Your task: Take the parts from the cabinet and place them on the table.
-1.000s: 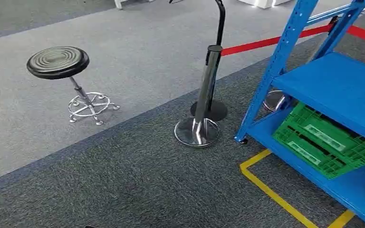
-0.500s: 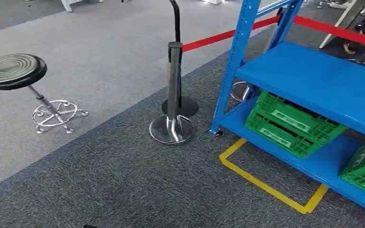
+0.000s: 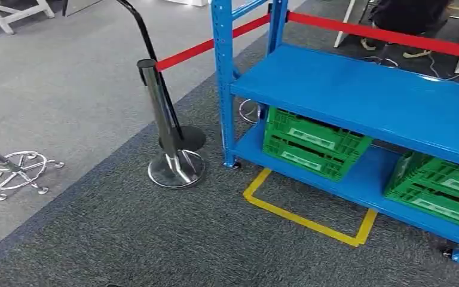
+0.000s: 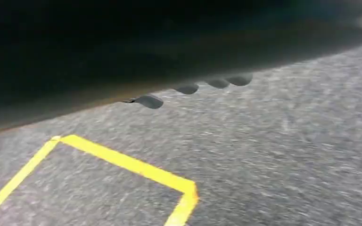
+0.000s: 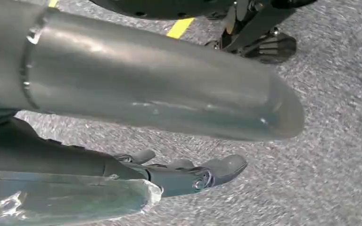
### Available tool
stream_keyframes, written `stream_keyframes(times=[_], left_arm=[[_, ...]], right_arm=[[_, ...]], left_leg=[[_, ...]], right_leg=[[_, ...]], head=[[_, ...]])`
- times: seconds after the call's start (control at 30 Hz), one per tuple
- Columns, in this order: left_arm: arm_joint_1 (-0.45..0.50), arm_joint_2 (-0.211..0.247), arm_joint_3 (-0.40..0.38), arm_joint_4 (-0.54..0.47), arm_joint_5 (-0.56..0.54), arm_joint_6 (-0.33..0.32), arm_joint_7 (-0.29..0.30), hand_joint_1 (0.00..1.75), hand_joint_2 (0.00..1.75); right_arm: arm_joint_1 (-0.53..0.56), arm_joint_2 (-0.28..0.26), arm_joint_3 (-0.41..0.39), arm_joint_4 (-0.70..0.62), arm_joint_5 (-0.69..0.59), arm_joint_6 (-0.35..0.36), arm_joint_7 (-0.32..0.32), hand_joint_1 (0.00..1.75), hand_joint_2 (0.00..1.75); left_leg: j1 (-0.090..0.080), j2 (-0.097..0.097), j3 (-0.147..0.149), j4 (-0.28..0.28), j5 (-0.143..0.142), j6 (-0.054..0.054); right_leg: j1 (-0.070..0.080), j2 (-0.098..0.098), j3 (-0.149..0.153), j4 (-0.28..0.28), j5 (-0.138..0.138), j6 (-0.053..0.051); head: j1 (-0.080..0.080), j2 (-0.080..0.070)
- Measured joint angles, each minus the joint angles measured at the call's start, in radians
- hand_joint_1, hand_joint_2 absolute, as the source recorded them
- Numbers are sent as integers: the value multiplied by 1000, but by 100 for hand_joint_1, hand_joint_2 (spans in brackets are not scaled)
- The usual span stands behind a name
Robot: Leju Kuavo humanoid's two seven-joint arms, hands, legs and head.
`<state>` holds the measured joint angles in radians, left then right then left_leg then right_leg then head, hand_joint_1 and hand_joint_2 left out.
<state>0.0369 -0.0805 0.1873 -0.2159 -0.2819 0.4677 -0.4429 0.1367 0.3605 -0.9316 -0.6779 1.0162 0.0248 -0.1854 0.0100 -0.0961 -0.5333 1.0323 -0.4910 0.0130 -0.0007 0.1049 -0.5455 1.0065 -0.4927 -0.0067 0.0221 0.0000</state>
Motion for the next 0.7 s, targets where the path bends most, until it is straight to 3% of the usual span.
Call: stream_keyframes(times=[0.07, 0.13, 0.17, 0.2, 0.23, 0.3, 0.33, 0.37, 0.43, 0.47, 0.5, 0.53, 0.63, 0.67, 0.7], left_arm=[[-2, -2, 0, 0, 0, -1, 0, 0, 0], [-4, -2, 0, 0, 0, 0, 0, 0, 0], [-5, -9, 0, 0, -1, -1, 0, 0, 0], [-6, -6, 1, 0, -1, -1, -1, 0, 0], [-3, -6, 1, 0, -1, 0, -2, 0, 0], [0, -6, 3, 0, -1, -1, -1, 0, 0], [0, -6, 3, 0, -1, -1, -1, 0, 0], [-1, -7, 3, 0, -1, -1, -2, 0, 0], [-3, -8, 4, 0, -1, -1, -1, 0, 0], [-3, -9, 4, 0, -1, -1, -1, 0, 0], [-2, -9, 4, 0, -1, -1, -1, 0, 0], [-2, -9, 4, 0, -1, -1, -1, 0, 0], [-8, -9, 5, 0, -1, -1, -2, 0, 0], [-9, -9, 5, 0, -1, -1, -2, 0, 0], [-9, -9, 5, 0, -1, -1, -2, 0, 0]], right_arm=[[-2, -1, 0, 0, 0, 0, -1, 0, 0], [3, -1, 0, 0, 0, 0, -1, 0, 0], [5, -2, -1, 0, 0, 0, -1, 0, 0], [3, -2, -1, 0, 0, 0, -1, 0, 0], [-1, -3, -1, 0, 0, 0, -1, 0, 0], [-2, -3, 1, 0, 1, 0, -3, 0, 0], [-2, -3, 1, 0, 1, 0, -3, 0, 0], [1, -3, 0, 0, 1, 0, -3, 0, 0], [1, -3, 0, 0, 1, 0, -3, 0, 0], [1, -4, 0, 0, 1, 0, -3, 0, 0], [-2, -3, 0, 0, 1, 0, -3, 0, 0], [-4, -3, 0, 0, 1, 1, -4, 0, 0], [-1, -3, -1, 0, 1, 1, -4, 0, 0], [0, -3, -1, 0, 1, 1, -4, 0, 0], [0, -3, -2, 0, 2, 1, -4, 0, 0]], left_leg=[[0, 14, 10, -28, -15, -6], [-1, 31, 10, -36, -9, -1], [8, 51, 15, -50, -2, 1], [7, 62, 17, -54, -1, 3], [5, 79, 17, -53, -3, 10], [2, 112, 18, -52, -5, 11], [1, 127, 17, -51, -6, 11], [1, 141, 19, -51, -7, 9], [2, 166, 24, -51, -12, 3], [1, 177, 30, -50, -16, -2], [-3, 186, 32, -50, -20, -8], [-10, 196, 32, -44, -27, -15], [-8, 222, 43, -46, -28, -25], [-4, 212, 44, -43, -38, -34], [-1, 163, 37, -19, -61, -39]], right_leg=[[-7, 23, -18, 5, 4, 11], [-9, 43, -33, -1, 10, 27], [-9, 23, -35, 9, 3, 28], [-3, -39, -51, 40, -22, 35], [-5, -71, -86, 107, -63, 40], [-10, -93, -159, 258, -129, 48], [-12, -97, -177, 296, -134, 51], [-12, -99, -169, 283, -114, 53], [-14, -115, -93, 146, -36, 53], [-13, -150, -38, 51, 1, 51], [-5, -196, -17, 8, -14, 48], [-6, -176, -9, 4, -6, 32], [-3, -145, -22, 8, -7, 19], [-10, -135, -12, 2, -2, 9], [-9, -127, -13, 2, -1, 5]], head=[[-6, 0], [-6, 0], [-3, 0], [2, 0], [8, 0], [6, 0], [7, 0], [7, 0], [8, 0], [7, 0], [8, 0], [6, 0], [7, 0], [5, 0], [1, 0]])
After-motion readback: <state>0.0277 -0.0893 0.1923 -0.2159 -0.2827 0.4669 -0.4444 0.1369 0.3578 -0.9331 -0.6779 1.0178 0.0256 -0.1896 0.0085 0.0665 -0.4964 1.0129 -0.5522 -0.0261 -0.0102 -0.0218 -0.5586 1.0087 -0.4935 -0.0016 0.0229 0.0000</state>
